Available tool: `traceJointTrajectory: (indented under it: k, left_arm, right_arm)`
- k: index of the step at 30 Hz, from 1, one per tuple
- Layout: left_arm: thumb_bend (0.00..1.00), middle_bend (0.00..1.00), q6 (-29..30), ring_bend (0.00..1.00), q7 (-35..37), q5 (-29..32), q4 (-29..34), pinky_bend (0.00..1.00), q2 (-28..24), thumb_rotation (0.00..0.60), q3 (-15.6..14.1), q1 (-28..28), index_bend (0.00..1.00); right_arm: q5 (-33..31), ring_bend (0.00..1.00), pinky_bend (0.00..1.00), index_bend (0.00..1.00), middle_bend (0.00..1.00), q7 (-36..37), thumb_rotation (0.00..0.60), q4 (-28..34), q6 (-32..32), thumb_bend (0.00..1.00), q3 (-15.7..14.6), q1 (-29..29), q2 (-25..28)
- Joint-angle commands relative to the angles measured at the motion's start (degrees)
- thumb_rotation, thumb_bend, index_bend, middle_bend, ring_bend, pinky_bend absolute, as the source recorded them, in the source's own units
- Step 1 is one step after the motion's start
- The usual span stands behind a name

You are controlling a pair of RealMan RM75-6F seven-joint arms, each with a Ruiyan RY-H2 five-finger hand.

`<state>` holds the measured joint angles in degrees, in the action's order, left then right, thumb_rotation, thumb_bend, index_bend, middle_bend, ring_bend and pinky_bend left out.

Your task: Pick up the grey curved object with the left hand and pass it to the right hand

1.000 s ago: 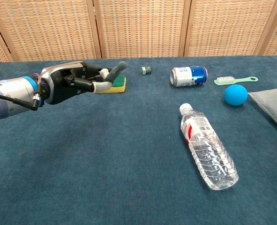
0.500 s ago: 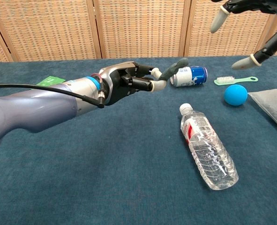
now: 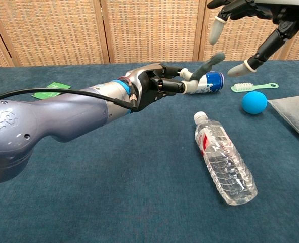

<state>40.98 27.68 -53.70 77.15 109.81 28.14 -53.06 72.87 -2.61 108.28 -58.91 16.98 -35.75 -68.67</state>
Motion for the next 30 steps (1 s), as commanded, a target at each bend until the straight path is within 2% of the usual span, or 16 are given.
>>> traceJointTrajectory:
  k: [1, 8, 19, 30]
  left_arm:
    - [0.59, 0.0, -0.29, 0.0, 0.39, 0.08, 0.35, 0.0, 0.24, 0.6, 0.09, -0.06, 0.77]
    - [0.59, 0.0, -0.52, 0.0, 0.12, 0.33, 0.34, 0.0, 0.7, 0.6, 0.24, -0.48, 0.77]
    - [0.59, 0.0, -0.34, 0.0, 0.05, 0.84, 0.23, 0.0, 1.15, 0.6, 0.56, -0.55, 0.77]
    - [0.59, 0.0, -0.41, 0.0, 0.46, 0.69, 0.59, 0.0, 1.14, 0.6, 0.55, -0.18, 0.77]
  right_arm:
    - [-0.86, 0.0, 0.0, 0.48, 0.0, -0.84, 0.6, 0.24, -0.19, 0.29, 0.19, -0.56, -0.52]
    - [-2.33, 0.0, 0.0, 0.51, 0.0, -1.36, 0.6, 1.45, -0.6, 0.37, 0.22, -1.15, -0.82]
    - [-4.06, 0.0, 0.0, 0.52, 0.0, -2.6, 0.6, 2.59, -0.63, 0.38, -0.4, -1.6, -0.26]
    - [-3.5, 0.0, 0.0, 0.55, 0.0, -3.03, 0.6, 2.93, -1.27, 0.43, -1.13, -1.72, -0.05]
